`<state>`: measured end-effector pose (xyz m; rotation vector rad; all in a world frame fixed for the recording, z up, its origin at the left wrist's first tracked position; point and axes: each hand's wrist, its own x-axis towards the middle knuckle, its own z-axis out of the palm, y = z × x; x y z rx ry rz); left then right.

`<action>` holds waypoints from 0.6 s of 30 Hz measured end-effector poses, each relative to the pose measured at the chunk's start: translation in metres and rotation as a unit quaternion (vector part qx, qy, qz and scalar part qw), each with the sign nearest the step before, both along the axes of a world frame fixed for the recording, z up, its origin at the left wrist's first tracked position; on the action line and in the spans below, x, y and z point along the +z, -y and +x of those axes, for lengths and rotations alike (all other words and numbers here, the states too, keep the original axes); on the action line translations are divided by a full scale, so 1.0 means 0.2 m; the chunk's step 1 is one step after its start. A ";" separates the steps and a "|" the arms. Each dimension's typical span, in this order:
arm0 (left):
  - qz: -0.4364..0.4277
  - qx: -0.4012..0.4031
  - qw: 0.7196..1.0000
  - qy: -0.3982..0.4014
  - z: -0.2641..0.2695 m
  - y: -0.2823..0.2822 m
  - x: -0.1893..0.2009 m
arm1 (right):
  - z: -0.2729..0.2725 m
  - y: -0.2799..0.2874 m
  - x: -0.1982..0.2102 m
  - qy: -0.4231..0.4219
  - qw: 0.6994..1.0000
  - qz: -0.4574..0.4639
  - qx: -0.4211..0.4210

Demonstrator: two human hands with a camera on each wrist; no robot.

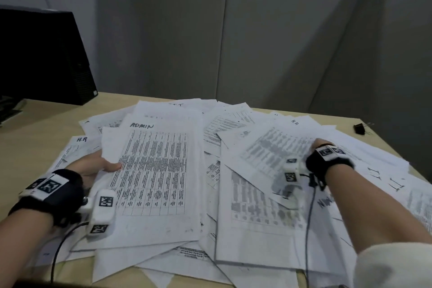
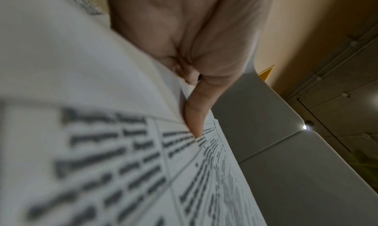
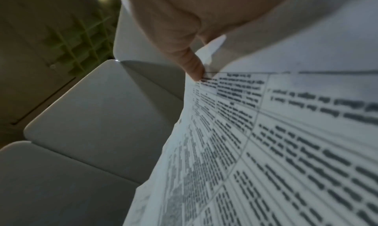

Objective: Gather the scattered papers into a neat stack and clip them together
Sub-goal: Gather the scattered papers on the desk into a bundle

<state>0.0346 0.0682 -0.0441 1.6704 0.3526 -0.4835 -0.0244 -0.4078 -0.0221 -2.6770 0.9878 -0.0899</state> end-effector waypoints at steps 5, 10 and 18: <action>0.002 -0.066 0.998 0.010 -0.07 0.08 -0.01 | 0.19 -0.09 -0.14 0.055 0.987 0.139 -0.052; 0.046 -0.052 0.997 0.019 -0.07 0.07 -0.01 | 0.24 -0.09 -0.13 0.179 0.946 0.230 -0.143; -0.005 0.055 0.998 0.023 0.00 -0.05 -0.03 | 0.19 0.06 -0.08 0.336 0.882 0.279 -0.178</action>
